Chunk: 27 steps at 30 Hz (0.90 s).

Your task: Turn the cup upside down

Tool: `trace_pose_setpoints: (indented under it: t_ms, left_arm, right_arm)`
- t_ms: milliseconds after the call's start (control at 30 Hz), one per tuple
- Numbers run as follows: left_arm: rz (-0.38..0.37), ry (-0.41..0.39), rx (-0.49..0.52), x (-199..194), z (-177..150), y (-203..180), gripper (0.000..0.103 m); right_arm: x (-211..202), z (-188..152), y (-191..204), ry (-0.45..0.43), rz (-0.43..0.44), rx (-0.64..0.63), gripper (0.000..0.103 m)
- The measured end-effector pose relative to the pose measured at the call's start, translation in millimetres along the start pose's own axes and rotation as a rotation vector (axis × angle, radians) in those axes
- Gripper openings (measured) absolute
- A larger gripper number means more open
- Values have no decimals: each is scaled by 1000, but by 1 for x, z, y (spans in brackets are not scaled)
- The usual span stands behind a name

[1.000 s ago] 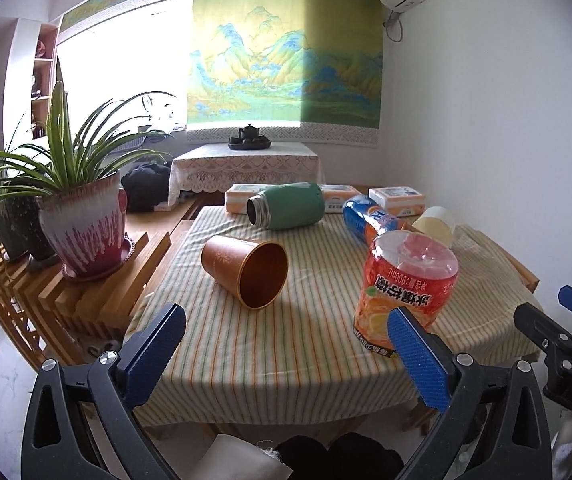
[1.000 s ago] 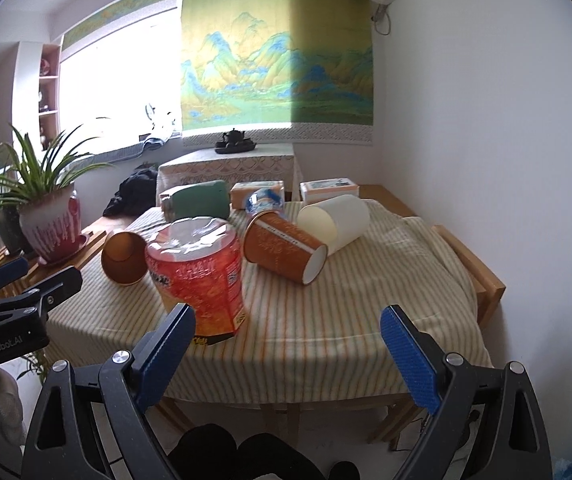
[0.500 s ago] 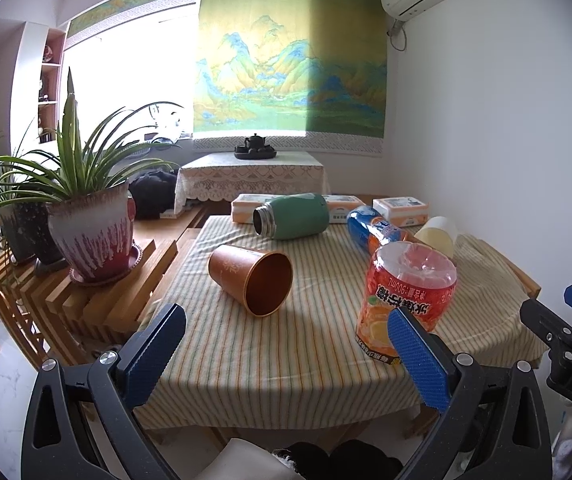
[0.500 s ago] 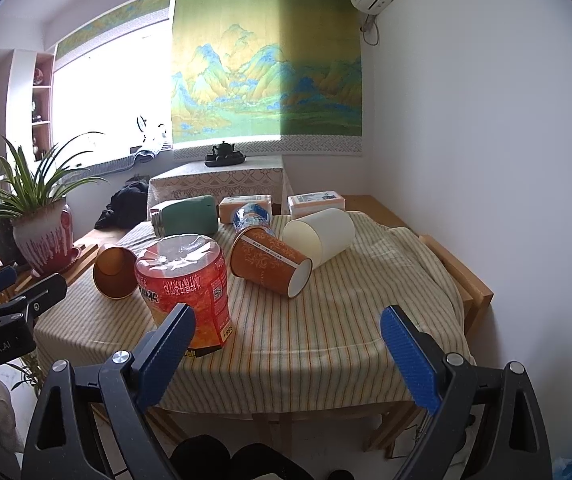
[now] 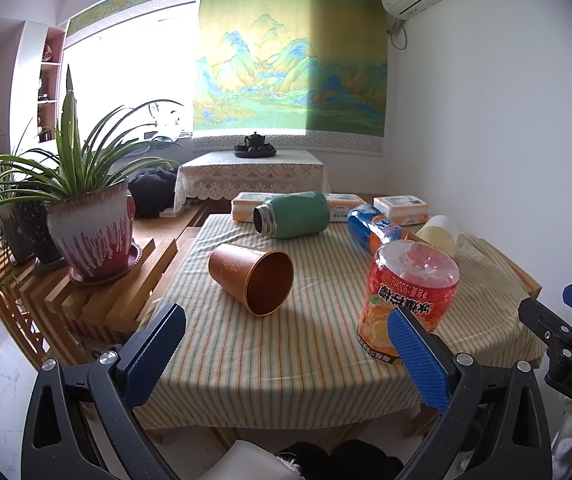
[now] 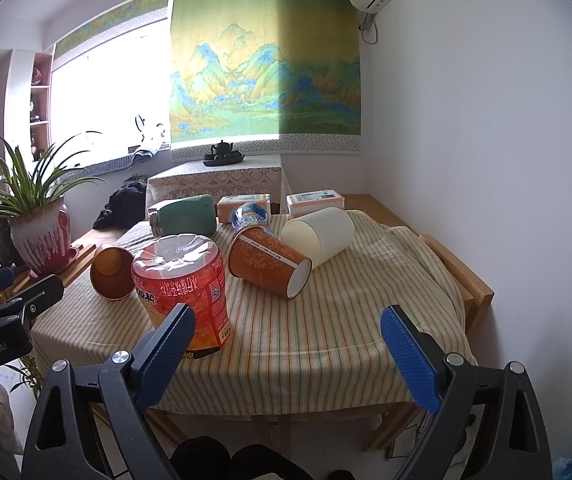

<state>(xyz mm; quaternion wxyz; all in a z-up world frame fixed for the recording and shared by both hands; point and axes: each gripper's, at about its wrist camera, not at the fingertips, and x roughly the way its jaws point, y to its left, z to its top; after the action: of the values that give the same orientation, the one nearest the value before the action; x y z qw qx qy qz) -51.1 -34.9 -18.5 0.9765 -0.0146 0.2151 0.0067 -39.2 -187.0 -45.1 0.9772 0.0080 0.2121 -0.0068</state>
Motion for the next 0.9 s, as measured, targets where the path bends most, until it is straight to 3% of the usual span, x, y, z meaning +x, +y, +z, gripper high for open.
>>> trace_pose_setpoints:
  t_ms: [900]
  left_arm:
    - [-1, 9, 5, 7, 0, 0, 102]
  right_arm:
    - [9, -2, 2, 21, 10, 6, 92]
